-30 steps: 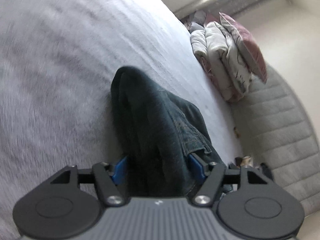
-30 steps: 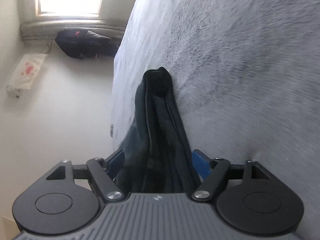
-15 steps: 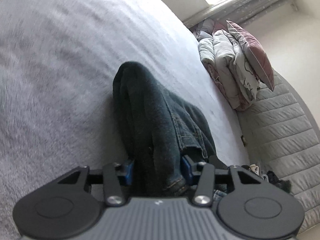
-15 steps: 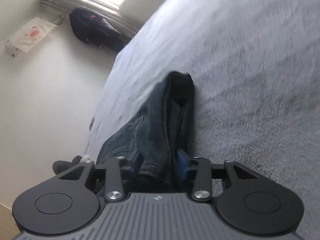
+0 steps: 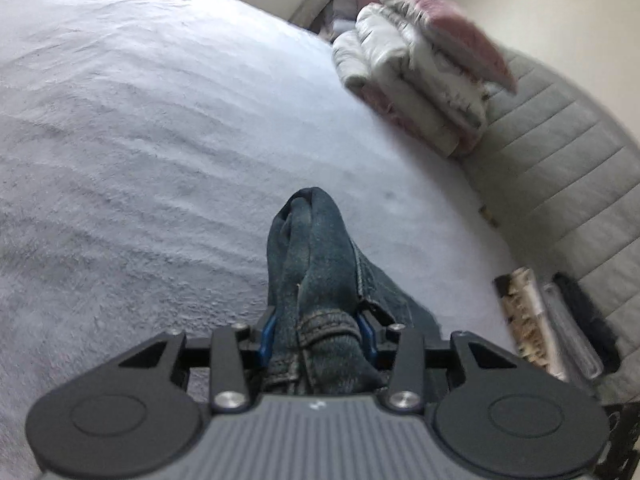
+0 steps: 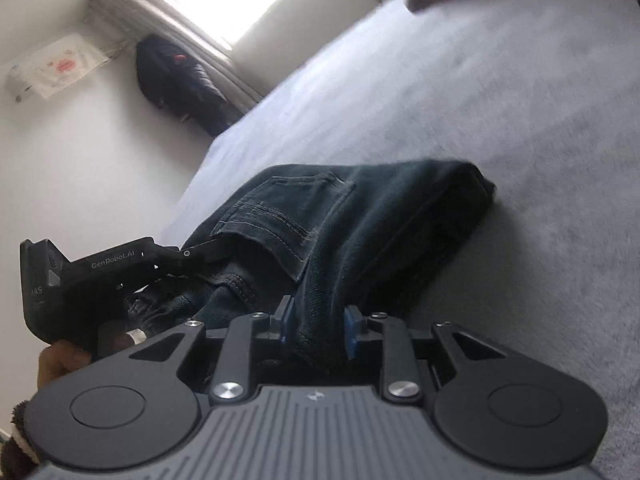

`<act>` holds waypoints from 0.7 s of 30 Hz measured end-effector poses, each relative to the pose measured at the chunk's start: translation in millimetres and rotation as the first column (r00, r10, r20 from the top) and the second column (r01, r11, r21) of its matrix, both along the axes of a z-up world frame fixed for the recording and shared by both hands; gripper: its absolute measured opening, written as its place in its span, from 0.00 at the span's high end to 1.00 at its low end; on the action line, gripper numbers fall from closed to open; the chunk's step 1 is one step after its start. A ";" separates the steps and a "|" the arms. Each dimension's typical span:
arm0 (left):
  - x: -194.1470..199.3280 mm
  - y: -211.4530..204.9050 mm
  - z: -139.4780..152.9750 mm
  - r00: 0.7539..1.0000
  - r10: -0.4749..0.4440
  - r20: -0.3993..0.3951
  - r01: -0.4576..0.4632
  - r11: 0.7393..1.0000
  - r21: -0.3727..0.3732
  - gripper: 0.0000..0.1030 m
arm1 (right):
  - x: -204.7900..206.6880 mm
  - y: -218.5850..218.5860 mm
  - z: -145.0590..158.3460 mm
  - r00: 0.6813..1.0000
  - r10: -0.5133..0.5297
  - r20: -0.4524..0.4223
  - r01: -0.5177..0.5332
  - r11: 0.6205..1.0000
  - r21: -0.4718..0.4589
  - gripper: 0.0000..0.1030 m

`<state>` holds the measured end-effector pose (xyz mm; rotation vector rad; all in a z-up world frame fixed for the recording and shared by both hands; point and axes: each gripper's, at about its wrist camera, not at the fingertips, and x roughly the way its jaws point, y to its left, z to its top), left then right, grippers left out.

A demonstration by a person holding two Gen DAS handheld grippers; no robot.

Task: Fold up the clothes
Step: 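Lift the jeans with both grippers and carry them toward the clothes pile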

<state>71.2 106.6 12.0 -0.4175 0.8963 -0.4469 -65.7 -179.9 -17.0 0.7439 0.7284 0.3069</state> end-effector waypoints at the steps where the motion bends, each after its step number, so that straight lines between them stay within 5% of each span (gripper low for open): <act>1: 1.7 -0.1 -4.5 1.000 0.006 -0.012 -0.006 1.000 0.018 0.58 | 4.0 -4.8 -3.1 1.000 -0.002 -0.014 0.002 1.000 0.015 0.71; 6: 1.7 7.3 -17.8 0.997 0.078 -0.022 -0.076 0.994 0.080 0.50 | 20.9 -29.2 -2.6 0.999 -0.036 -0.026 0.036 0.999 0.010 0.55; 13: -46.7 28.0 5.3 0.968 0.251 0.021 -0.252 0.967 0.028 0.14 | 62.4 -72.2 -5.2 0.992 -0.126 -0.025 0.126 0.992 0.021 0.43; 21: -109.8 49.2 -7.5 0.899 0.426 -0.099 -0.435 0.895 -0.099 0.10 | 97.2 -74.6 -33.3 0.990 -0.133 -0.045 0.135 0.989 0.057 0.24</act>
